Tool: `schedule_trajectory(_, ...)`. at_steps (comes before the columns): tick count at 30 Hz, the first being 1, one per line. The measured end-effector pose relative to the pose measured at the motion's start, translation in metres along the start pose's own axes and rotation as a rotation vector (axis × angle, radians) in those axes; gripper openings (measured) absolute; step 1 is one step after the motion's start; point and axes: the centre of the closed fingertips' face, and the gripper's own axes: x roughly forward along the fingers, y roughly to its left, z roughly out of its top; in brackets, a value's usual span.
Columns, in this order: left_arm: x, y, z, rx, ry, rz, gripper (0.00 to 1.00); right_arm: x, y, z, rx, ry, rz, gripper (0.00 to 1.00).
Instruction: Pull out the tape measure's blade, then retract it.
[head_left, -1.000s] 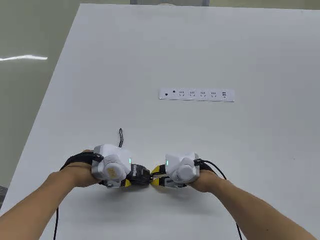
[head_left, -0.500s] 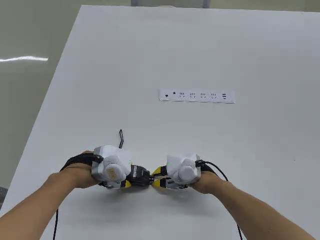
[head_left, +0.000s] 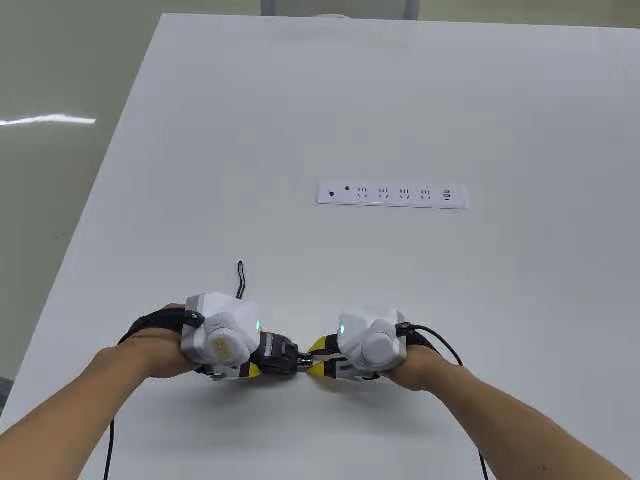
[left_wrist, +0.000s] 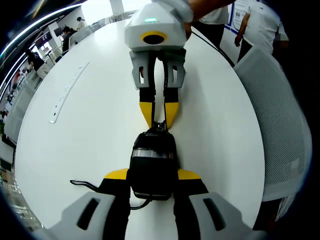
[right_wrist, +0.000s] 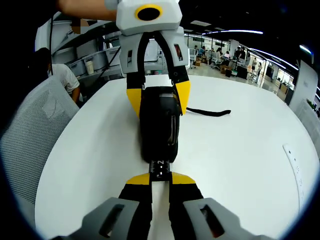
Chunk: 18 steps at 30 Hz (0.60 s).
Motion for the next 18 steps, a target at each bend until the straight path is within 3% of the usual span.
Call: schedule_trajectory(18, 0.001, 0.001, 0.0, -0.007, -0.007, -0.003, 0.29, -0.015, 0.001, -0.01, -0.002, 0.005, 0.004, 0.08)
